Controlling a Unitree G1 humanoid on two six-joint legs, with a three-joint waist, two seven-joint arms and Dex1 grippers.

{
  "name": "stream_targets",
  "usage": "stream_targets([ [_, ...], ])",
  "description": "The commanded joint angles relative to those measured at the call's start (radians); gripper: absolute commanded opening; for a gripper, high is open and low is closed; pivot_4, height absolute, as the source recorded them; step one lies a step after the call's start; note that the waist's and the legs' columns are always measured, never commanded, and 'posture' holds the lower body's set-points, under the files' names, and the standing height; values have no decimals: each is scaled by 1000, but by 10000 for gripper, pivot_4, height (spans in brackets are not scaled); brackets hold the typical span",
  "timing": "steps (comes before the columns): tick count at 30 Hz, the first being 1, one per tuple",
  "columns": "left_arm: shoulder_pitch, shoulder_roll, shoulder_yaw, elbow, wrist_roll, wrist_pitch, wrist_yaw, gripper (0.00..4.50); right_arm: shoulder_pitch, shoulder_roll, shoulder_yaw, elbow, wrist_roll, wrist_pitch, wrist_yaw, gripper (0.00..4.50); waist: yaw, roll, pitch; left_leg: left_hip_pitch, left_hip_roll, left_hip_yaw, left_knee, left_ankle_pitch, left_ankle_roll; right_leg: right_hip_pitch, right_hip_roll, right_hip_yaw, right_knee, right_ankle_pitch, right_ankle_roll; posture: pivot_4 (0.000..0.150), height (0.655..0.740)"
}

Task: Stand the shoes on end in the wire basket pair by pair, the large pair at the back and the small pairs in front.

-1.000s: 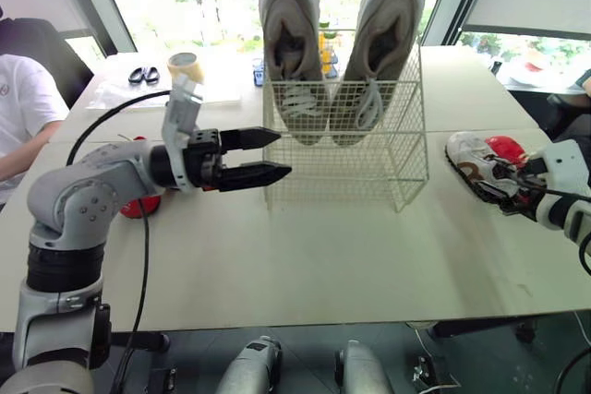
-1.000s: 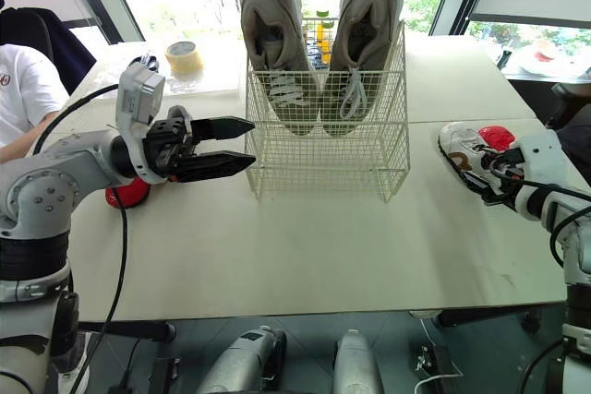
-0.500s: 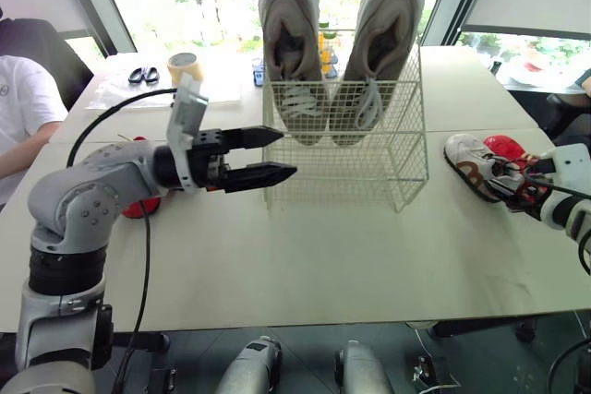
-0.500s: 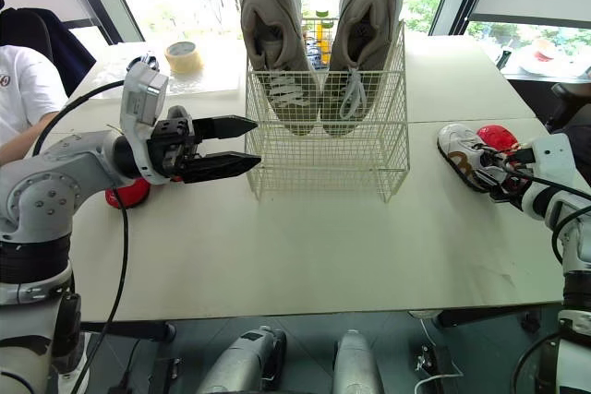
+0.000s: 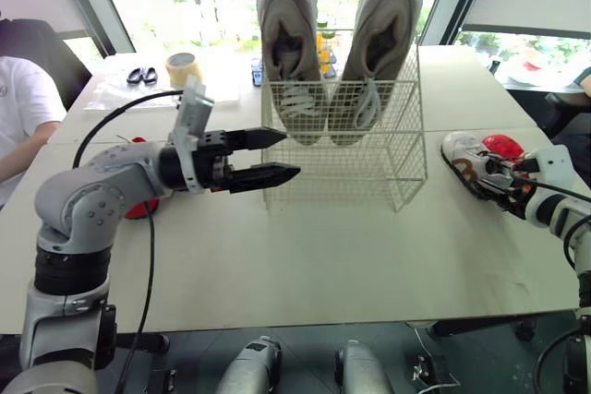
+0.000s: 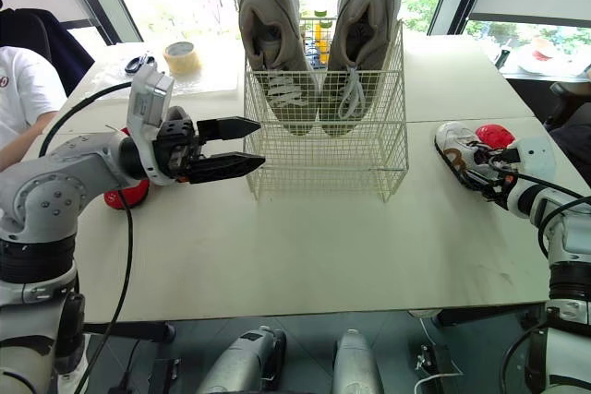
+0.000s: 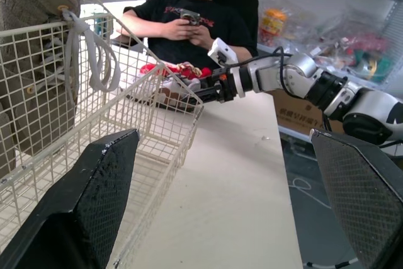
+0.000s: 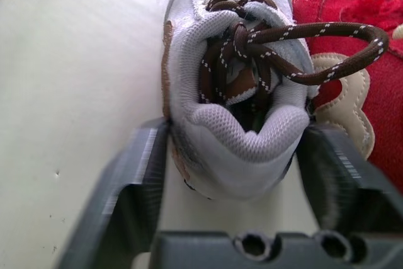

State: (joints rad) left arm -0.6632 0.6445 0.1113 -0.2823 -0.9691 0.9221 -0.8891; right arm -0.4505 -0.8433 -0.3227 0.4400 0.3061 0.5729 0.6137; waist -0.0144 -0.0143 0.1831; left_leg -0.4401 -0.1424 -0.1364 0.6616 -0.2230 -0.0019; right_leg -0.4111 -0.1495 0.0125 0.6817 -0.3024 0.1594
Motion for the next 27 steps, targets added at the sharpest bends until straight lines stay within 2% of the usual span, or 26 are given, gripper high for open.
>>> stream_targets([
  [1, -18, 2, 12, -30, -4, -19, 1, 45000, -20, -4, -13, -25, 5, -23, 10, 10555, 0, 0, 0, 0, 0, 0, 0, 0, 0, 0, 0, 0, 0, 0, 0, 1500, 7400],
  [3, -26, 4, 15, -16, -4, -19, -2, 45000, -22, -15, -23, -72, 18, -12, 16, 2771, 0, 0, 0, 0, 0, 0, 0, 0, 0, 0, 0, 0, 0, 0, 0, 1500, 7400],
  [4, -30, 5, 17, -10, -4, -19, -4, 45000, -23, -21, -27, -90, 23, -5, 18, 776, 0, 0, 0, 0, 0, 0, 0, 0, 0, 0, 0, 0, 0, 0, 0, 1500, 7400],
  [9, -77, 9, 47, 57, -28, -1, -7, 45000, -100, -91, -95, -234, 55, 29, -4, 545, 1, 4, 2, 0, 0, 0, 0, 0, 0, 0, 0, 0, 0, 0, 0, 1500, 7400],
  [15, -171, 11, 89, 173, -88, 61, 1, 45000, -291, -206, -149, -428, 169, 96, 43, 545, 0, 7, 2, -1, 0, 0, -2, 0, 0, -3, 0, 0, 0, 0, 0, 1500, 7400],
  [19, -224, 13, 93, 240, -103, 98, -14, 45000, -398, -215, -195, -581, 393, 194, 141, 545, -1, 7, 2, -1, 0, 0, -2, 0, 0, -2, 0, 0, -2, 0, 0, 1500, 7400],
  [22, -260, 10, 96, 282, -115, 117, -31, 45000, -447, -211, -172, -695, 530, 266, 163, 545, 0, 7, 2, -1, 0, 0, -2, 0, 0, -1, 0, 0, -2, 0, 0, 1500, 7400],
  [25, -318, 12, 118, 352, -153, 171, -41, 45000, -426, -220, -30, -832, 485, 189, 236, 545, -1, 7, 2, -1, 0, 0, -2, 0, 0, -2, 0, 0, -2, 0, 0, 1500, 7400],
  [27, -354, 19, 125, 390, -178, 219, -46, 45000, -383, -248, 72, -857, 357, 67, 299, 545, 0, 7, 2, -1, 0, 0, -1, 0, 0, -2, 0, 0, -2, 0, 0, 1500, 7400],
])
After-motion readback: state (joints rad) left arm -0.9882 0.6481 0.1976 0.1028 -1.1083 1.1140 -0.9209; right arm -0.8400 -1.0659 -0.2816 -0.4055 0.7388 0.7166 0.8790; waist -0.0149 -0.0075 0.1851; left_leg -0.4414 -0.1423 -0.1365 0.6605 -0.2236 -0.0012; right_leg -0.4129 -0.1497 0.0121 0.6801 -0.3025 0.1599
